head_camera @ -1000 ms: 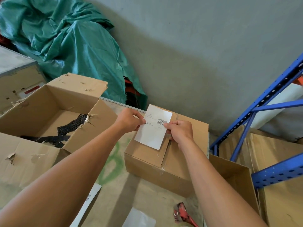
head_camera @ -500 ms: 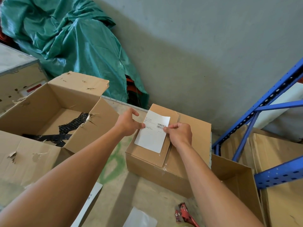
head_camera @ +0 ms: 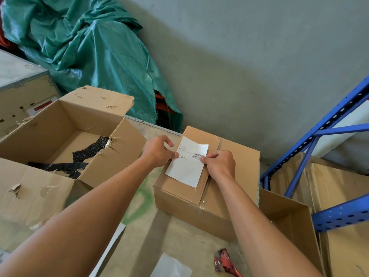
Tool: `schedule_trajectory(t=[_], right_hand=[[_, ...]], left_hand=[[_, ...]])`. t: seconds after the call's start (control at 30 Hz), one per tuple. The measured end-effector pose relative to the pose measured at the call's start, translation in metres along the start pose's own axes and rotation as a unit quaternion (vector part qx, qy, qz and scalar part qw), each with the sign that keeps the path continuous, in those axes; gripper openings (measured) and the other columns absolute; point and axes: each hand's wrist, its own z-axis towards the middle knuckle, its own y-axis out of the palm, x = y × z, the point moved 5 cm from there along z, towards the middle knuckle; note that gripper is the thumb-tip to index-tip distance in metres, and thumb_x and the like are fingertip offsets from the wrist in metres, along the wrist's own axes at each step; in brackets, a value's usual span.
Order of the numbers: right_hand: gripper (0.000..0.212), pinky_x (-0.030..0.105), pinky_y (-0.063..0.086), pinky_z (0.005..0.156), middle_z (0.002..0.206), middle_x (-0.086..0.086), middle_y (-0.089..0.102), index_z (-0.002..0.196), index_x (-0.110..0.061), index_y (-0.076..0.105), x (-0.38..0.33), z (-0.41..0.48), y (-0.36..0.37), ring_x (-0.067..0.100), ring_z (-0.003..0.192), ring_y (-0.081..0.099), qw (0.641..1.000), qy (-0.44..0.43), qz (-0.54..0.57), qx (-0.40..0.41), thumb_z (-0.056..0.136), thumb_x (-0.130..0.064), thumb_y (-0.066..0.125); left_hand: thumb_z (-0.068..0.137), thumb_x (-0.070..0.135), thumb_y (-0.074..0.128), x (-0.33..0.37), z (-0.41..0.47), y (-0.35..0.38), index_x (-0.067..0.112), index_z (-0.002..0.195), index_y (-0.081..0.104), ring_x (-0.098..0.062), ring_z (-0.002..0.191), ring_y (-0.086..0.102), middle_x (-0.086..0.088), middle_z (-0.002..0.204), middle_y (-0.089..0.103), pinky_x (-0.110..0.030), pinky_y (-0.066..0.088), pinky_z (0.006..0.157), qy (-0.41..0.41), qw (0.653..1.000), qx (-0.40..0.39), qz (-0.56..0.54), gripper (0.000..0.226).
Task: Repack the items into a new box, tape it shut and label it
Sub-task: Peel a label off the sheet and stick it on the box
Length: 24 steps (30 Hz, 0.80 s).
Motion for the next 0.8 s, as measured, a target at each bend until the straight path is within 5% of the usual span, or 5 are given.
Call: schedule_trajectory(t=[0.4, 0.8], right_hand=[[0.015, 0.027, 0.044, 0.059, 0.084, -0.008, 0.071, 0.079, -0.022, 0.071, -0.0034, -0.0005, 0.0005, 0.016, 0.076, 0.067, 0.999, 0.004, -0.048, 0.004, 0.079, -0.029, 0.084], [0.017, 0.026, 0.042, 0.056, 0.084, -0.003, 0.071, 0.077, -0.019, 0.069, -0.0073, -0.0021, -0.0025, 0.022, 0.075, 0.066, 0.994, -0.002, -0.112, 0.000, 0.081, -0.028, 0.083]], left_hand=[[0.080, 0.030, 0.085, 0.0009, 0.0028, 0.0049, 0.022, 0.110, 0.052, -0.024, 0.089, 0.068, -0.006, 0.103, 0.069, -0.043, 0.060, 0.081, -0.019, 1.000, -0.008, 0.001, 0.045], [0.078, 0.026, 0.087, 0.0023, 0.0039, 0.0062, 0.022, 0.109, 0.048, -0.023, 0.085, 0.069, -0.008, 0.100, 0.071, -0.028, 0.048, 0.059, -0.015, 1.000, 0.005, -0.002, 0.050]])
